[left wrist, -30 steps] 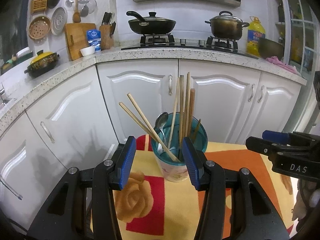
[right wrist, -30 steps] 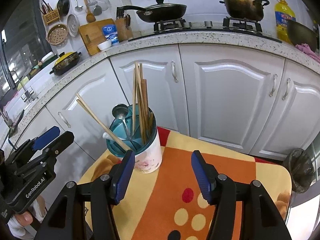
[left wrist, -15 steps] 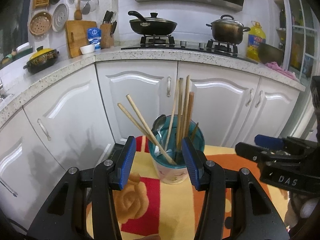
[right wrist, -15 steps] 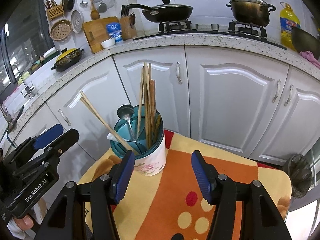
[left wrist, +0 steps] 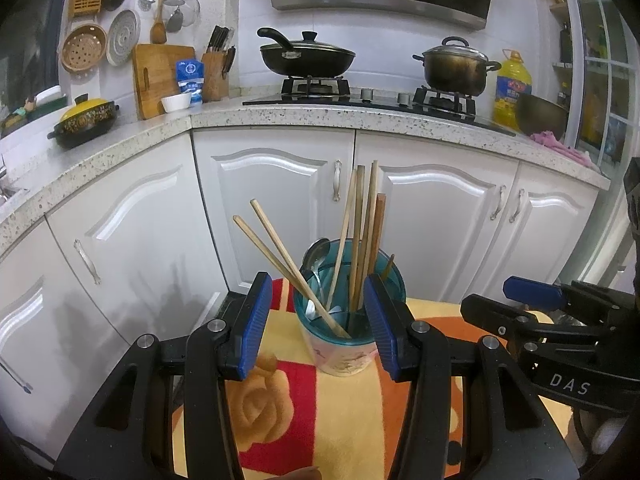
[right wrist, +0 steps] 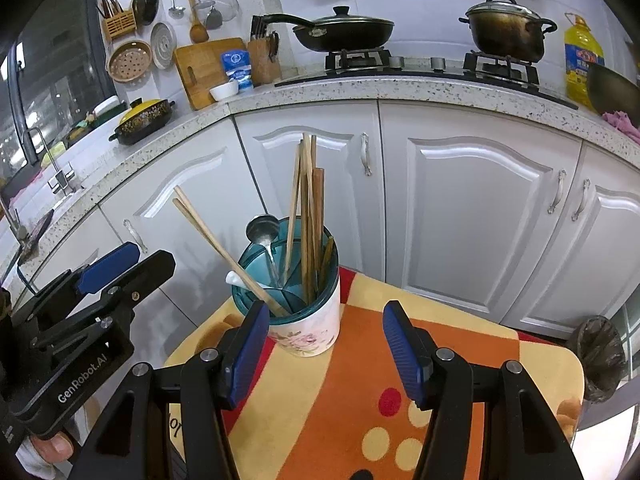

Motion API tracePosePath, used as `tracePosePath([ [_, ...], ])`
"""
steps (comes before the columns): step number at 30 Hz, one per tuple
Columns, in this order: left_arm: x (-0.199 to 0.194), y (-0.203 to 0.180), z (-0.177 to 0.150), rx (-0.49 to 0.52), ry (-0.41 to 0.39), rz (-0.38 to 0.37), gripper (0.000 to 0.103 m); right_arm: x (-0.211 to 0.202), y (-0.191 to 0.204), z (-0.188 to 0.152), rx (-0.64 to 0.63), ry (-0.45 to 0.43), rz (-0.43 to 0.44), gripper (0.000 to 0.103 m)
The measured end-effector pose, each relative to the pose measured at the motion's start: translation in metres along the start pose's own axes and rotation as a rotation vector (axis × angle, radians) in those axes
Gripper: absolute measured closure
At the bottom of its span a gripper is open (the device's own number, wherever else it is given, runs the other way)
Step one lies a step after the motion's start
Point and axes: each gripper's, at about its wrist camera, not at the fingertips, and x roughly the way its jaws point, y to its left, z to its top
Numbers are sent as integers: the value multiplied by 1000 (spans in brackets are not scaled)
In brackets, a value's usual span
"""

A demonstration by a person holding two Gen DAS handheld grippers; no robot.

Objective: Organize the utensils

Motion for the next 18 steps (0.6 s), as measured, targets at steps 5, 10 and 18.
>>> tracePosePath([
  [5,-1,1,0,-4,-1,0,56,-1,7,0,-25,-2,3,46],
  [10,-3,4,0,1,-12,6,56,-1,12,1,-42,2,5,46],
  [18,-3,5,0,3,-18,14,56,2,14,3,-51,13,4,45],
])
